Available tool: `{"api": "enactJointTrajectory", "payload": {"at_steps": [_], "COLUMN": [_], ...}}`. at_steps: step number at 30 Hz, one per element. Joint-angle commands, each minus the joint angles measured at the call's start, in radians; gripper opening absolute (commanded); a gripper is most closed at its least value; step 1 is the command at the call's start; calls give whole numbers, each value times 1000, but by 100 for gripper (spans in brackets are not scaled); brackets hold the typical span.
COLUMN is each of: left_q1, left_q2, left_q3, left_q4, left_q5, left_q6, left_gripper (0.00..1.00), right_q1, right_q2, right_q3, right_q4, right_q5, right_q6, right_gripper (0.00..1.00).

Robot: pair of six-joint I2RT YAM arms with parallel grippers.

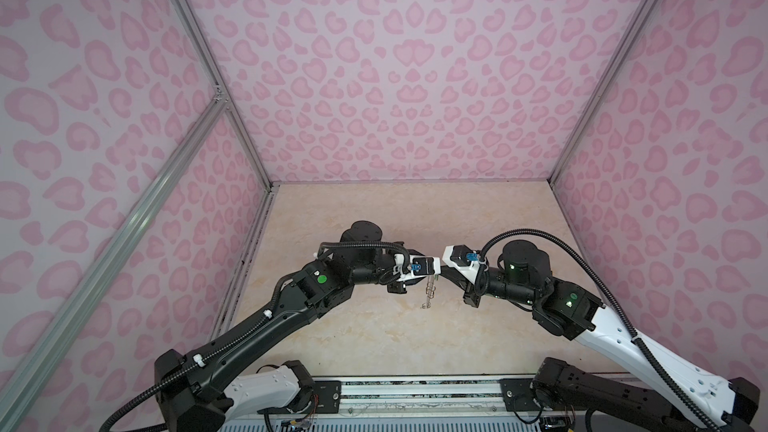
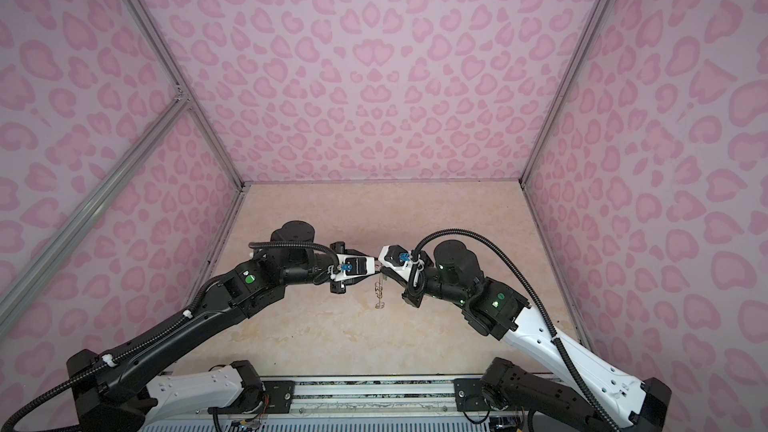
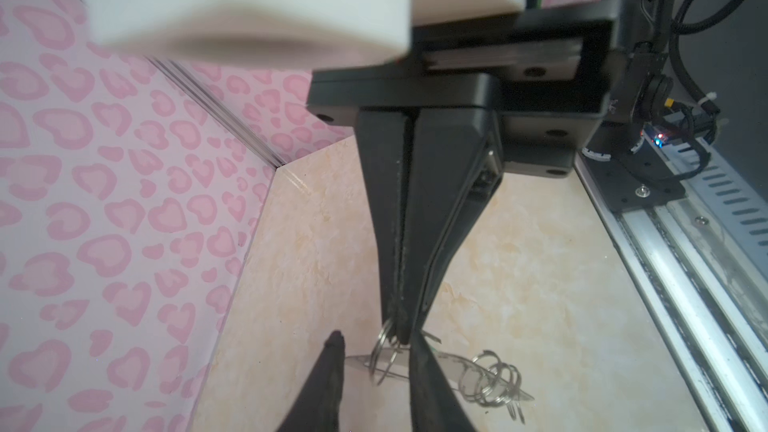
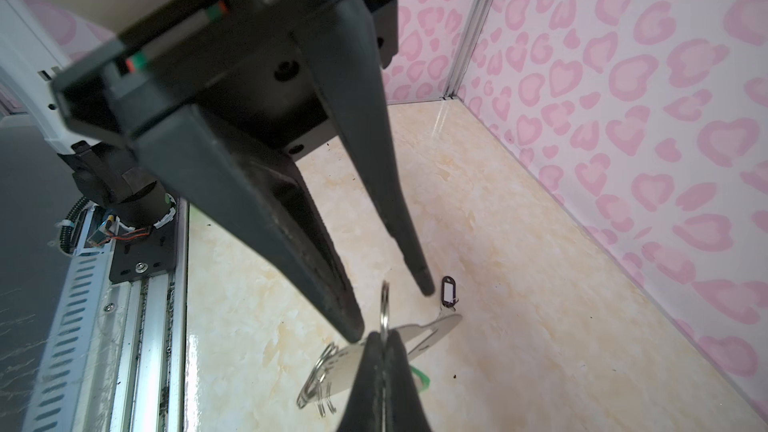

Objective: Put the keys on the keyring

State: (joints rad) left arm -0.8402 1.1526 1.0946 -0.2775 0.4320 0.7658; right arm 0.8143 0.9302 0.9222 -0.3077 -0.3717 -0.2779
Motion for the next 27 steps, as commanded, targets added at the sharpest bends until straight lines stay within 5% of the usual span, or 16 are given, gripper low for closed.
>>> {"api": "enactJointTrajectory", "payload": {"at_steps": [1, 14, 18, 27], "left_q1": [-14, -28, -4, 88], "left_q2": [6, 21, 21, -2], "left_q3": [19, 24, 20, -50], "left_q4": [-48, -46, -8, 223], "left_q5": [-68, -57, 6, 242], "left_q6": [83, 69, 3, -238], "left_gripper": [27, 3, 3, 3], "right_q1": [0, 0, 0, -3], "right_q2": [8, 3, -31, -110], "right_q3": [9, 3, -20, -99], "right_q4": [-15, -7, -12, 37], "right_q5": [-23, -26, 47, 112], "right_q6": [-4, -19, -44, -32], "right_gripper": [0, 0, 22, 30]}}
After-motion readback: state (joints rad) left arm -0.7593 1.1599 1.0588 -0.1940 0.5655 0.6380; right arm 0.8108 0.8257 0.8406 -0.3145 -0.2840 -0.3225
